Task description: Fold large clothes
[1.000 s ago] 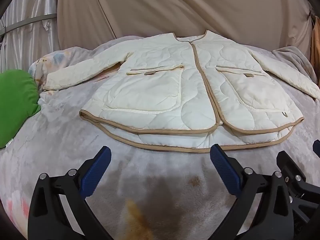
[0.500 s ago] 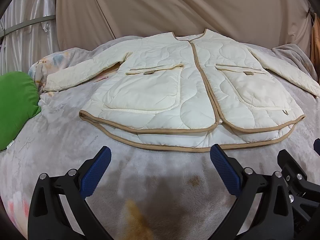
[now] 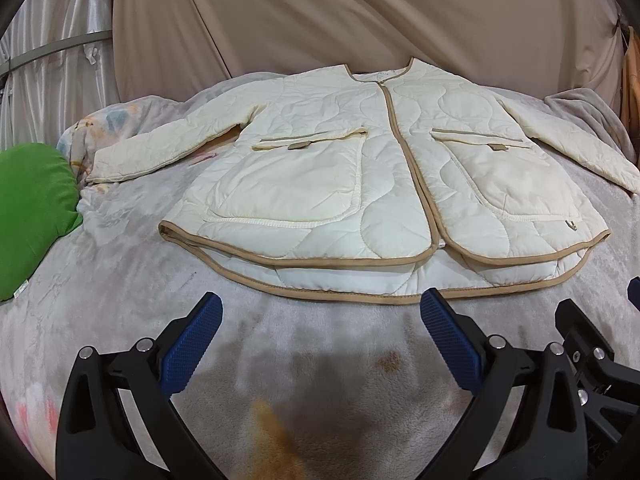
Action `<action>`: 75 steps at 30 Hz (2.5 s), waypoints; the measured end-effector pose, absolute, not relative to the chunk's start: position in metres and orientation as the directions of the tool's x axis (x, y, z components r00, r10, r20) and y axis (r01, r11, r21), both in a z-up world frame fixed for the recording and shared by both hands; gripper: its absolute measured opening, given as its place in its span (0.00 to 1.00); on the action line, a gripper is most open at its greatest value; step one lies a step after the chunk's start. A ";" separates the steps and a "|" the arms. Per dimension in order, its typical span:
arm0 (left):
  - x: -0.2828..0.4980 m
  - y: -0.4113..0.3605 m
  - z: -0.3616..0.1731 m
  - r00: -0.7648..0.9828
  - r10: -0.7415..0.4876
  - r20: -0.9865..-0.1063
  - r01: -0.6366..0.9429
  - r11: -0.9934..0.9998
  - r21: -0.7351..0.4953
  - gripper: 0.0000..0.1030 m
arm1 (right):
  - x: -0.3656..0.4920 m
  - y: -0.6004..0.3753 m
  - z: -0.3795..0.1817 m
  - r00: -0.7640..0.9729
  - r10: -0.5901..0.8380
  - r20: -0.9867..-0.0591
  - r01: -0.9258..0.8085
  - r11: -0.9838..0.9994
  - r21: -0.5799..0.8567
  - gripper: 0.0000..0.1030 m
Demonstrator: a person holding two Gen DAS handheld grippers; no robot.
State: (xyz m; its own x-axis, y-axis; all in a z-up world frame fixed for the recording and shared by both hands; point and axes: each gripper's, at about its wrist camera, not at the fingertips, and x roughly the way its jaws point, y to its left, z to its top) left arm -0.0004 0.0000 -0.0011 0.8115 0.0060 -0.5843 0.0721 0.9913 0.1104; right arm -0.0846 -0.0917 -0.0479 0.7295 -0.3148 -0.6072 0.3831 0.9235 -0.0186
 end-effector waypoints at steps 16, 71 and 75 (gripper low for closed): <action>-0.001 0.000 -0.002 0.812 0.006 -0.584 0.072 0.991 0.111 0.94 | -0.085 -0.093 -0.049 0.728 -0.316 -0.609 0.384 0.923 -0.020 0.90; 0.003 0.002 -0.004 0.789 -0.016 -0.614 0.099 0.990 0.102 0.94 | -0.085 -0.102 -0.056 0.709 -0.281 -0.646 0.374 0.928 0.007 0.90; 0.000 0.013 0.006 0.798 -0.090 -0.595 0.133 0.991 0.028 0.94 | -0.088 -0.137 -0.046 0.705 -0.209 -0.678 0.376 0.921 0.107 0.90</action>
State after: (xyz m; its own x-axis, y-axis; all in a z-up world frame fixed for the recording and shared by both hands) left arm -0.0003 0.0135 0.0059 0.7983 -0.0900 -0.5955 0.1327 0.9908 0.0281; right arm -0.0876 -0.1365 -0.0460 0.7045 -0.2085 -0.6784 0.3757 0.9205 0.1072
